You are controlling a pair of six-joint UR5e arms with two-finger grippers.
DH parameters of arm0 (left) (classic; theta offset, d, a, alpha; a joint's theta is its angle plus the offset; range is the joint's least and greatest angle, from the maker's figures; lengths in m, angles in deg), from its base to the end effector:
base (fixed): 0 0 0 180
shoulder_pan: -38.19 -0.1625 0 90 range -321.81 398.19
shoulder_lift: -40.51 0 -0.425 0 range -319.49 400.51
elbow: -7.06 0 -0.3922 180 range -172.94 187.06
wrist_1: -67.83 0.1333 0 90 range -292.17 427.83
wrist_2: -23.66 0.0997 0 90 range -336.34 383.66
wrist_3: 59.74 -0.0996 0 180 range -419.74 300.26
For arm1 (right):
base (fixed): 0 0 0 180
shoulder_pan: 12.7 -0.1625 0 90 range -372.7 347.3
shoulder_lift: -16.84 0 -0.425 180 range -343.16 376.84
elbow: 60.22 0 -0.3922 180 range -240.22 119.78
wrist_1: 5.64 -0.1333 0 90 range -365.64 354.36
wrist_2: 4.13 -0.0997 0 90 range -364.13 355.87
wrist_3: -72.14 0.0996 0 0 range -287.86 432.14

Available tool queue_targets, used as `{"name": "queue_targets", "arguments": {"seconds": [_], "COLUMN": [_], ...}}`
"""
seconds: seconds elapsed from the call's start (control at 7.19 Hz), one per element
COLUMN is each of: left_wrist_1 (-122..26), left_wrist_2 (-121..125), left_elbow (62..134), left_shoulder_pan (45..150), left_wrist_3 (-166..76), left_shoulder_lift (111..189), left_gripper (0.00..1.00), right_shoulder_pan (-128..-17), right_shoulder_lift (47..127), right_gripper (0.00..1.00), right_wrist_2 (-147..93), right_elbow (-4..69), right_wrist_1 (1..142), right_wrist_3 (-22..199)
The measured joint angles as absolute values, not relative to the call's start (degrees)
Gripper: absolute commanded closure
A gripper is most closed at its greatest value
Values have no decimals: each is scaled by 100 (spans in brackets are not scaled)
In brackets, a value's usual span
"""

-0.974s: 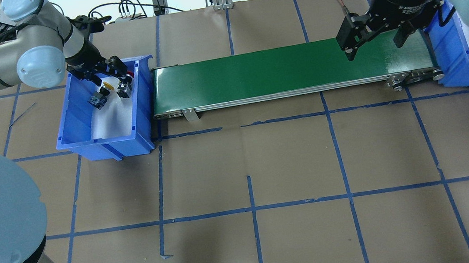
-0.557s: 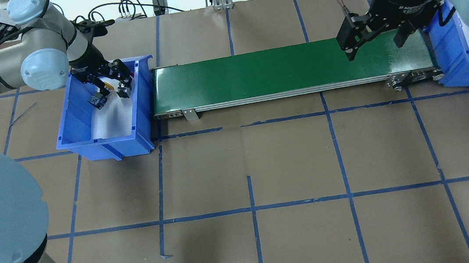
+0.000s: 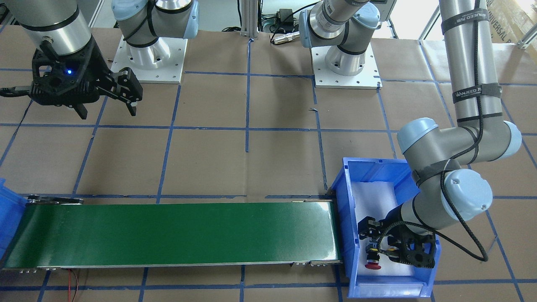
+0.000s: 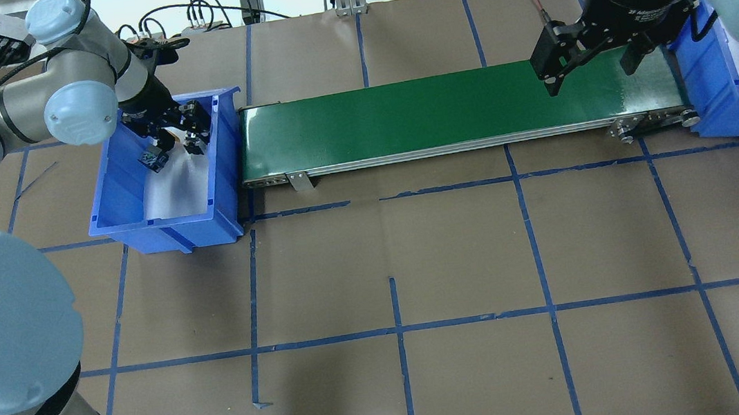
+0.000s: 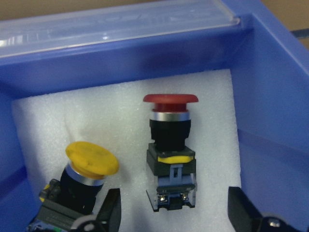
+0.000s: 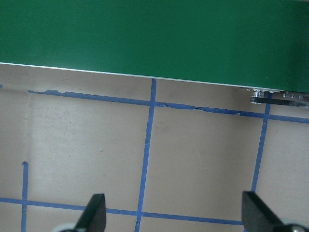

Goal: Transport two buttons from left to right
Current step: 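Lower the left gripper and grasp the red-capped button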

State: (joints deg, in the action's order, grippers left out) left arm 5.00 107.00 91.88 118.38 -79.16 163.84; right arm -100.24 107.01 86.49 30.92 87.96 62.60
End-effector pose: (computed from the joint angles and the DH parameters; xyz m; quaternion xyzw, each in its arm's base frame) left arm -0.0273 -0.6921 0.2319 -0.0831 -0.9948 0.0064 0.0584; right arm 0.1109 -0.5003 0.4859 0.0616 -0.9978 0.0223 0.0078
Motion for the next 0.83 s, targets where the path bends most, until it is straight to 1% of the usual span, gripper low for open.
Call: {"name": "queue_targets", "arguments": {"seconds": [0.14,0.28,0.42,0.56,0.7,0.83], "left_wrist_1": [499,499,499,499,499,499], "left_wrist_2": [10704,10706,10706,10706,10707,10707], "left_elbow": [9188,9188,9188,9188,9188,9188], "left_shoulder_pan": [11841,11843,11842,11841,11841,11842], "left_wrist_3": [-7916,-7917,-7916,-7917,-7917,-7917], "left_shoulder_lift": [16387,16389,16390,16390,16389,16385], "left_gripper": [22,30,44,54,58,59], "right_shoulder_pan": [-10024,-10024,-10024,-10024,-10024,-10024], "right_shoulder_lift": [10701,10701,10701,10701,10701,10701], "right_gripper": [0,0,0,0,0,0], "right_wrist_2": [8649,8649,8649,8649,8649,8649], "right_elbow": [3092,3092,3092,3092,3092,3092], "right_wrist_1": [8797,8797,8797,8797,8797,8797], "right_wrist_3": [6260,6262,6264,6262,6259,6258]}}
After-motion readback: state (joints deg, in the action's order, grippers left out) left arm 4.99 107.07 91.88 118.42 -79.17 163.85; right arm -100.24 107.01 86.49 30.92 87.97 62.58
